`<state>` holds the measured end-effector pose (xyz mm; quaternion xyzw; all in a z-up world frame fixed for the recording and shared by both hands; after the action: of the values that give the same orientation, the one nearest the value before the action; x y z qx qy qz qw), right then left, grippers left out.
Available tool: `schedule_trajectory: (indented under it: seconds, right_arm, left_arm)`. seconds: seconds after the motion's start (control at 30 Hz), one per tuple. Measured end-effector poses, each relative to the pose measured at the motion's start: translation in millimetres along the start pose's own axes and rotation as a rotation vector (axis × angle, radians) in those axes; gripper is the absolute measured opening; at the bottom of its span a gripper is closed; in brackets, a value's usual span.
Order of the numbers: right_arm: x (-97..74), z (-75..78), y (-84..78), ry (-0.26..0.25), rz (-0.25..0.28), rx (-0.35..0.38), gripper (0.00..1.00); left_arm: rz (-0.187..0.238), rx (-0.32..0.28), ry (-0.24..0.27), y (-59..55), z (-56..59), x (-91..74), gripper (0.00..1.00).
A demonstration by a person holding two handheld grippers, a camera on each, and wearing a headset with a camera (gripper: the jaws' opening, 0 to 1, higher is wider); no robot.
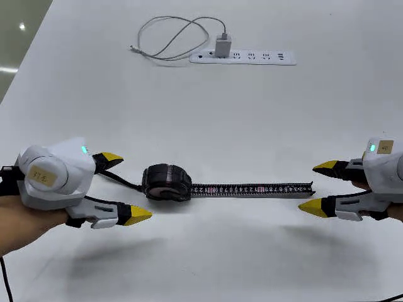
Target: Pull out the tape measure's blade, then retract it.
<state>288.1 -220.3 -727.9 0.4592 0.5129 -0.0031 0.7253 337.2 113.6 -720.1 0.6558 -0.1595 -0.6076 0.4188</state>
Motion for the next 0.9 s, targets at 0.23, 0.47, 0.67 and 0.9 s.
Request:
schedule_trajectory:
  seconds: [0.23,0.47,0.67,0.9]
  right_arm:
    - [-10.5,-7.1,-1.7,-0.036,0.024,0.024,0.6]
    - [-22.4,-14.3,-2.4,-0.084,0.056,0.048,0.63]
    - [-30.7,-22.5,-4.2,-0.108,0.079,0.074,0.67]
    - [-36.3,-28.7,-6.6,-0.14,0.102,0.092,0.73]
  left_arm:
    - [0.035,-0.034,0.039,-4.3,3.4,-14.6,0.76]
    - [0.068,-0.067,0.093,-12.1,6.0,-30.7,0.79]
    - [0.098,-0.091,0.134,-17.2,10.5,-43.7,0.81]
    - [0.119,-0.111,0.152,-26.2,18.3,-50.5,0.82]
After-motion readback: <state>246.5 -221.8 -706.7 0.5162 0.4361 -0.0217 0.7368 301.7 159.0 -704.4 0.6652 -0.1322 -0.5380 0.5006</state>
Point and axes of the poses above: the centre of the closed fingertips' face, and the gripper's own axes: x roughly forward along the fingers, z roughly to its right, y roughly out of its top, the point moved 3 cm from there along -x, roughly backward along the fingers, and after that the axes turned 6 degrees about -y, right-handed, at the moved point
